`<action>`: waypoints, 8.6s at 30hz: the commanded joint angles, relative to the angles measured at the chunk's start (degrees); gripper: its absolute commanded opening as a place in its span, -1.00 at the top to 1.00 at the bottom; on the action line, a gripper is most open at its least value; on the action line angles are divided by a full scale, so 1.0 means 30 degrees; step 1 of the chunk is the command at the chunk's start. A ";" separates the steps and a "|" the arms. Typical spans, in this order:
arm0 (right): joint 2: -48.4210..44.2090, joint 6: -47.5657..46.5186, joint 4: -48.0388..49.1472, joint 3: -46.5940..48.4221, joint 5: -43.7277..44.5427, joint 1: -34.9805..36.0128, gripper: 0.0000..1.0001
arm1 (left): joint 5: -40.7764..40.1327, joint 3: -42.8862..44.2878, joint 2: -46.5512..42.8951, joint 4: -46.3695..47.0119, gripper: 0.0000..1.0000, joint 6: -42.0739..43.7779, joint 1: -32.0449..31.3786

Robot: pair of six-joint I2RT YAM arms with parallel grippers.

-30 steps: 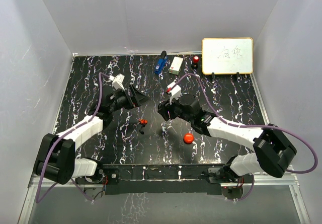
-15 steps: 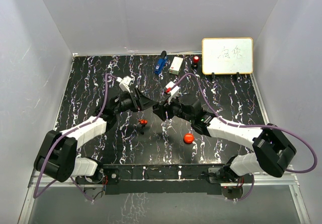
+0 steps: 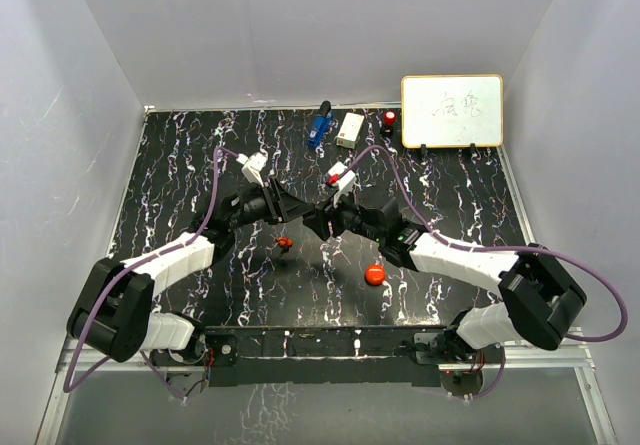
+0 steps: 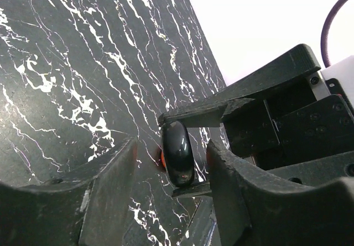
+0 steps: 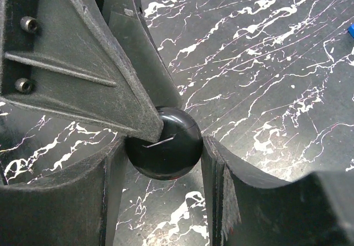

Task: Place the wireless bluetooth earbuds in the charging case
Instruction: Pick up the charging case at the center of the board.

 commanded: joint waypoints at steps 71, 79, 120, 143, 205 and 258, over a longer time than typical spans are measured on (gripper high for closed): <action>0.0361 0.1004 0.1924 0.0572 -0.0736 -0.0513 -0.58 | -0.0125 -0.0352 -0.0532 0.1655 1.00 0.0055 -0.0495; -0.2366 0.1922 0.0599 -0.0054 0.1316 -0.1522 -0.97 | -0.1549 0.0179 -0.1294 -0.0026 1.00 0.0409 -0.0495; -0.0880 0.0241 -0.2897 0.1653 -0.1622 -0.1559 -0.92 | 0.1431 0.2523 0.1924 -0.0125 1.00 -0.2249 -0.0495; 0.0523 0.0240 -0.1550 0.2052 -0.0635 -0.1324 -0.49 | 0.1404 0.2340 0.2056 -0.0592 1.00 -0.2087 -0.0751; -0.1925 0.0416 -0.3363 0.1341 0.2266 -0.1349 -0.97 | -0.0633 0.2637 0.0361 -0.2821 1.00 -0.0986 -0.0839; 0.0197 -0.0742 -0.4507 0.3298 -0.0168 -0.1250 -0.54 | 0.1914 0.3634 0.2304 -0.2296 1.00 -0.1396 -0.1081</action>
